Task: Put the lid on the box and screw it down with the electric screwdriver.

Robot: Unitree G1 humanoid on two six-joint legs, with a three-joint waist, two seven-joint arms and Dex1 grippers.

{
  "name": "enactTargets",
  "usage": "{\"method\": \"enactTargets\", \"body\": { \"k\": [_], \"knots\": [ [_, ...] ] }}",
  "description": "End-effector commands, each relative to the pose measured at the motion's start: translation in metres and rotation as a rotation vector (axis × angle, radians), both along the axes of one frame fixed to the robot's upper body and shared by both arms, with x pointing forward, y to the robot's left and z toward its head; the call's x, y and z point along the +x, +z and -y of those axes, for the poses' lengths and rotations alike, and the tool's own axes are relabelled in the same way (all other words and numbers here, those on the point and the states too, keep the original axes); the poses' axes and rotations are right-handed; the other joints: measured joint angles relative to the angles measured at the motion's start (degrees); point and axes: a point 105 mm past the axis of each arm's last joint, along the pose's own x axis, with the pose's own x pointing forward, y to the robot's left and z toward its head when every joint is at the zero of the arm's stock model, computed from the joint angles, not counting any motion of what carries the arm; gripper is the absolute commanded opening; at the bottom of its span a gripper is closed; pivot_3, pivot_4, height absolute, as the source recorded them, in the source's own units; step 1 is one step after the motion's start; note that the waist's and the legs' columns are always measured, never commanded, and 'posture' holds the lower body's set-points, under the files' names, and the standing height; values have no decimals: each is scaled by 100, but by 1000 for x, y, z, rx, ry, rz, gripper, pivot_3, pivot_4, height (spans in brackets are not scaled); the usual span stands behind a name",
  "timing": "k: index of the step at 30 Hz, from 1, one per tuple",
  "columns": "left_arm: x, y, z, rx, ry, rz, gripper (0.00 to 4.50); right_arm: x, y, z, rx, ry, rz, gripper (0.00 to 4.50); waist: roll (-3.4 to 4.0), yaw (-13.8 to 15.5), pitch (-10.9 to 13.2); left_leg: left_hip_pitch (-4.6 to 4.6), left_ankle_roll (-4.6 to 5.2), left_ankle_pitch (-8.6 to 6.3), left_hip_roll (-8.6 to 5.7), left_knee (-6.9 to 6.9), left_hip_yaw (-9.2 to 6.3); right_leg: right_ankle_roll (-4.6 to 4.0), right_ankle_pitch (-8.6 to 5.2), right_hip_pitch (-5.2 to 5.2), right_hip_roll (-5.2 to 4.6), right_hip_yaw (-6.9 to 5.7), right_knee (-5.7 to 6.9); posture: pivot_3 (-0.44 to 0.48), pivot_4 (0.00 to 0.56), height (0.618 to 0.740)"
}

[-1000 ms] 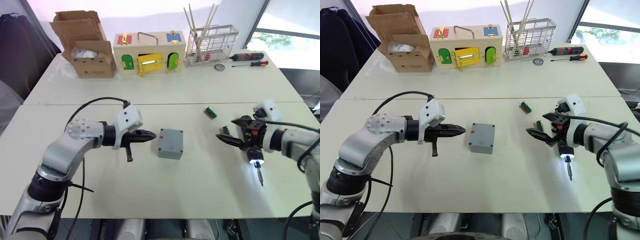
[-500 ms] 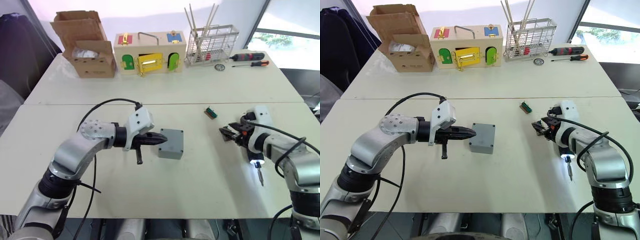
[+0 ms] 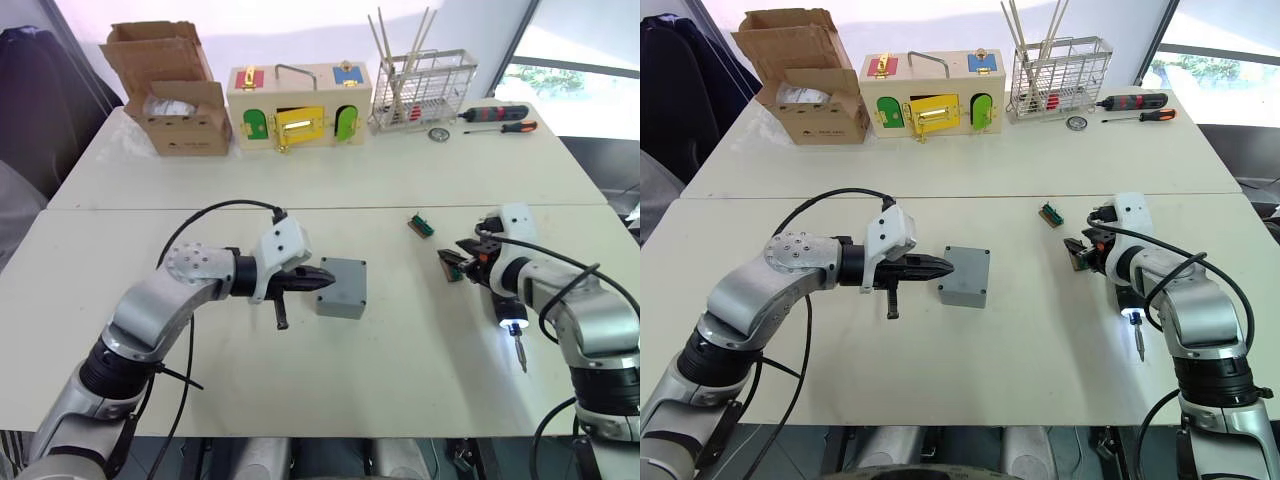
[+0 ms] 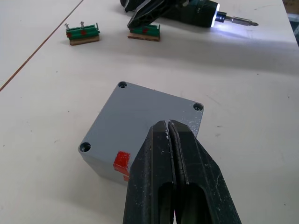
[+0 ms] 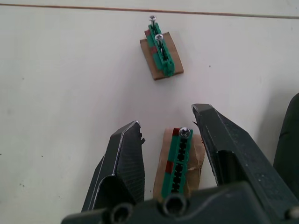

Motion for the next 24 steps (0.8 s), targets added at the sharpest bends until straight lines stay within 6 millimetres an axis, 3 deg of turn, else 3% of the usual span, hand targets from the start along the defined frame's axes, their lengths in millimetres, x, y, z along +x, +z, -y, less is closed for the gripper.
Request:
{"method": "enactTargets", "body": {
  "k": [1,17,20,22,24],
  "knots": [
    [-3,5,3,-4,-10,46,0,3,13,0,-46,0,30,2004,0,-2,0,0,0,0,0,0,0,0,0,0,0,0,0,0,150,730],
    [1,2,5,1,-4,60,0,3,9,3,-45,-28,15,2004,0,4,0,0,0,0,0,0,0,0,0,0,0,-1,0,0,150,730],
    [0,2,5,2,-6,61,0,3,9,2,-40,-31,17,1101,0,2,0,0,0,0,0,0,0,0,0,0,0,-1,0,0,150,730],
    [0,2,5,3,-7,60,0,4,9,2,-37,-34,19,87,0,2,0,0,0,0,0,0,0,0,0,0,0,-1,0,0,150,730],
    [0,2,5,6,-5,61,0,4,9,2,-41,-36,18,30,0,2,0,0,0,0,0,0,0,0,0,0,0,-1,0,0,150,730]
  ]
}}
